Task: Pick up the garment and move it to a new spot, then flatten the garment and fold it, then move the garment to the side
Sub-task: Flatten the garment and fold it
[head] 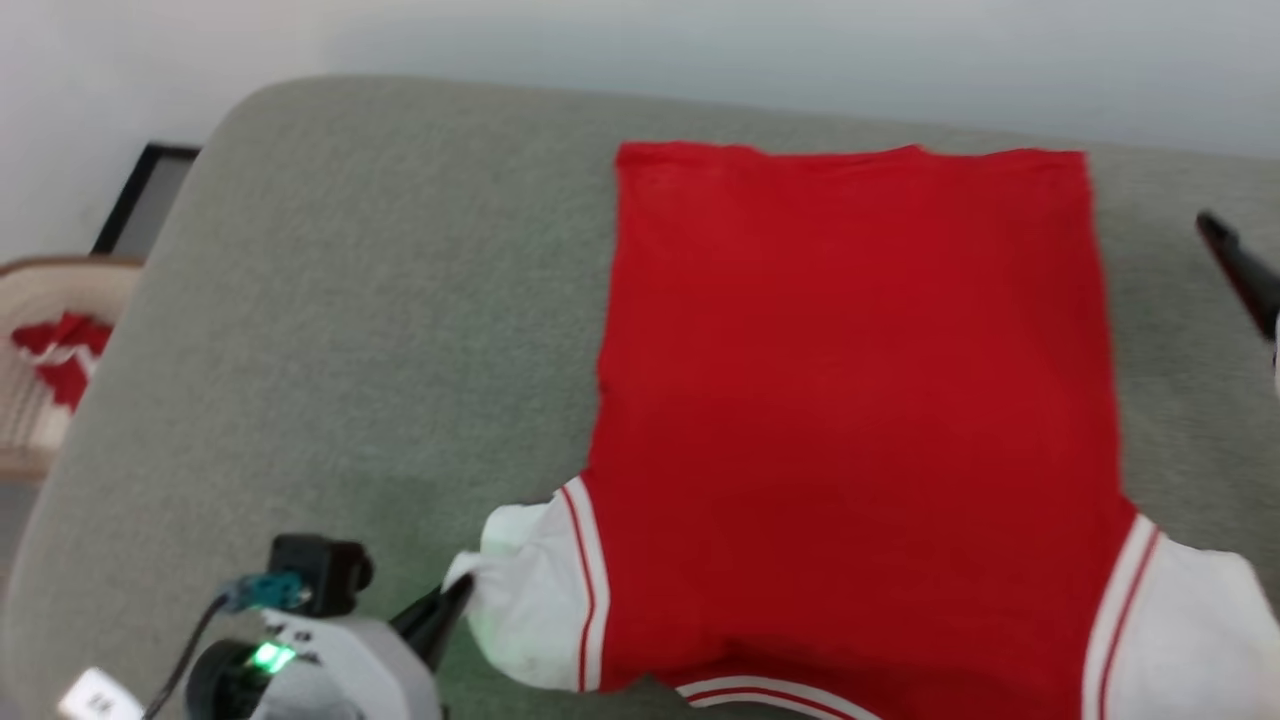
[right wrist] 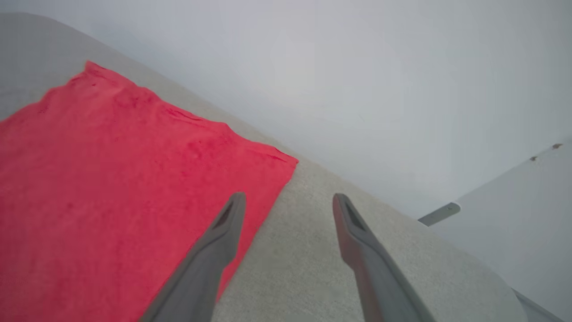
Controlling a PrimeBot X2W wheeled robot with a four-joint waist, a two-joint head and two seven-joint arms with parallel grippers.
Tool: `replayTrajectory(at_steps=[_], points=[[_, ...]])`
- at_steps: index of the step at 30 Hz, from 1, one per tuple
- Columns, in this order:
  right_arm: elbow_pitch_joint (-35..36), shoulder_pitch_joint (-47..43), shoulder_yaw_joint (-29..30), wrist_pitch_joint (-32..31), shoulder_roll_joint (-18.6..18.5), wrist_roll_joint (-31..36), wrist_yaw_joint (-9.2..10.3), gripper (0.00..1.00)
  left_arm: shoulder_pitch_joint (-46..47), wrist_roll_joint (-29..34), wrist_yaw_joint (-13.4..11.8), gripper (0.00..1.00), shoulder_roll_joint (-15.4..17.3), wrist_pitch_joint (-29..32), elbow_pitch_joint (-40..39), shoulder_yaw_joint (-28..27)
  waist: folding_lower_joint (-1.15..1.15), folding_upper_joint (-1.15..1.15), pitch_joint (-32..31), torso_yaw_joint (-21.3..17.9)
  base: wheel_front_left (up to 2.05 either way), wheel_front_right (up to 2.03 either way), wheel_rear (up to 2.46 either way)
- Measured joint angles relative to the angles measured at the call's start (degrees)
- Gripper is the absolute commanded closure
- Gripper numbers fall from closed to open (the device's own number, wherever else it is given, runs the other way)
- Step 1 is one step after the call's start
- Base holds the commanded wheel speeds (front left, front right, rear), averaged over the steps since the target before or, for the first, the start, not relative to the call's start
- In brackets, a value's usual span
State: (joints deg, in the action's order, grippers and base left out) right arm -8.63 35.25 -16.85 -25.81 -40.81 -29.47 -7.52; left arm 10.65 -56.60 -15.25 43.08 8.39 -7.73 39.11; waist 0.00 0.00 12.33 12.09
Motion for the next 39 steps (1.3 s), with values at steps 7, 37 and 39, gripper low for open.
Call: replayTrajectory(at_steps=[7, 37, 39], points=[[-16.6, 13.3, -4.4, -4.5, 1.8, 0.1, 0.0, 0.0, 5.4, 2.3, 3.0, 1.0, -4.3, 0.2, 2.2, 2.6, 0.0, 0.0, 3.4, 4.5, 0.0, 0.0, 0.0], [-52.1, 36.2, -1.6, -24.0, 3.9, 2.4, 0.2, 1.0, 13.1, 3.5, 10.3, 1.0, -13.7, -2.6, 12.1, 6.4, 0.0, 0.0, 15.9, 17.5, 0.0, 0.0, 0.0], [-51.4, 36.0, -1.9, -23.9, 4.1, 2.4, 0.15, 1.0, 13.2, 3.4, 10.3, 1.0, -13.7, -2.7, 12.5, 6.2, 0.0, 0.0, 15.6, 17.1, 0.0, 0.0, 0.0]])
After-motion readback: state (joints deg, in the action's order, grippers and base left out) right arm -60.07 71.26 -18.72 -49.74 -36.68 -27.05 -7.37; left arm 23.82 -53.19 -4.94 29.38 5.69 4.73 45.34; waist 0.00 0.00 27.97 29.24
